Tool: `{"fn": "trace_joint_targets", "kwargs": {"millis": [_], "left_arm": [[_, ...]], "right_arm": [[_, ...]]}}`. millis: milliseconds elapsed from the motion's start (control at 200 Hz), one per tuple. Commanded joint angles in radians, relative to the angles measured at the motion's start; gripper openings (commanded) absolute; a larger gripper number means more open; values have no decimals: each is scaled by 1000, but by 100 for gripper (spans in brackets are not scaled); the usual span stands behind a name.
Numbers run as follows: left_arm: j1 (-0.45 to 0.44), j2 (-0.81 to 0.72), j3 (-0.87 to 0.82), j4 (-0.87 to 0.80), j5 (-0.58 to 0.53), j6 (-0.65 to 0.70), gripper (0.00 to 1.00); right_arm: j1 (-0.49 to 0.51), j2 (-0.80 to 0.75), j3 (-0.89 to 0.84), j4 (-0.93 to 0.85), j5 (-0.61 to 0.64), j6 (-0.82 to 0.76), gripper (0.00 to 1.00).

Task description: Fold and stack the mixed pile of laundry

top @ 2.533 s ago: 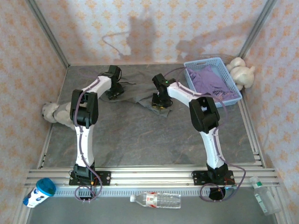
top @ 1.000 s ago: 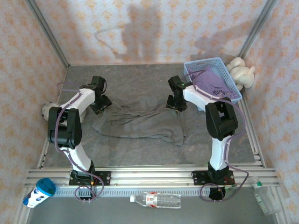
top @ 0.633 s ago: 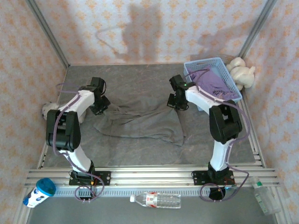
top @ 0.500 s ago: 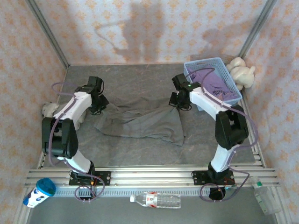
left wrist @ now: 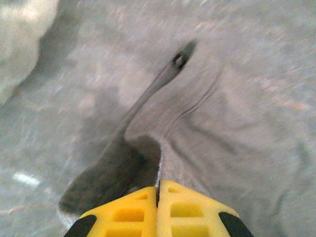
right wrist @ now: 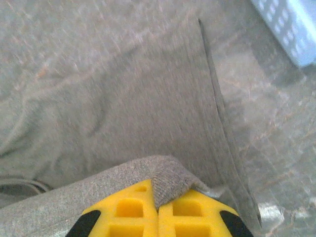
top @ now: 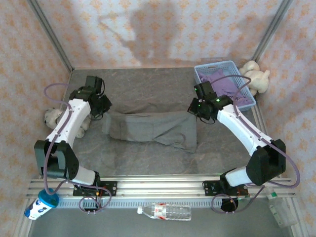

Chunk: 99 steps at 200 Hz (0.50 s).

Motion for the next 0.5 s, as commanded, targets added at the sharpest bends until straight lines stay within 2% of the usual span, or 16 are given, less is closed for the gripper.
{"fn": "trace_joint_targets", "kwargs": {"millis": [0,35,50,65,95,110,125,155,185,250,265,285,490], "left_arm": [[-4,148,192,56,-11,-18,0],[-3,227,276,52,-9,-21,0],[-3,265,319,44,-6,-18,5],[-4,305,361,31,-7,-15,12],[-4,390,463,-17,-10,-8,46],[-4,443,513,-52,-15,-8,56],[-3,491,557,-91,-18,-6,62],[-4,569,675,-159,-24,4,68],[-5,621,749,-209,-28,15,70],[-5,664,794,-237,-16,31,72],[-5,658,784,-231,-16,35,92],[-6,644,761,-219,-18,39,98],[-5,435,452,-72,-39,50,98]], "right_arm": [[-59,89,114,31,106,15,0],[-83,138,149,43,117,18,0],[-96,161,163,48,120,20,0],[-106,185,181,54,121,23,9],[-130,235,214,68,108,23,35],[-139,261,231,79,97,17,49],[-145,288,253,85,83,13,59],[-158,341,302,76,55,2,72],[-162,391,362,48,31,-15,79],[-158,455,451,-19,2,-50,84],[-154,458,457,-28,-3,-56,85],[-150,457,457,-33,-7,-64,86],[-111,314,250,-21,-19,-97,86]]}}
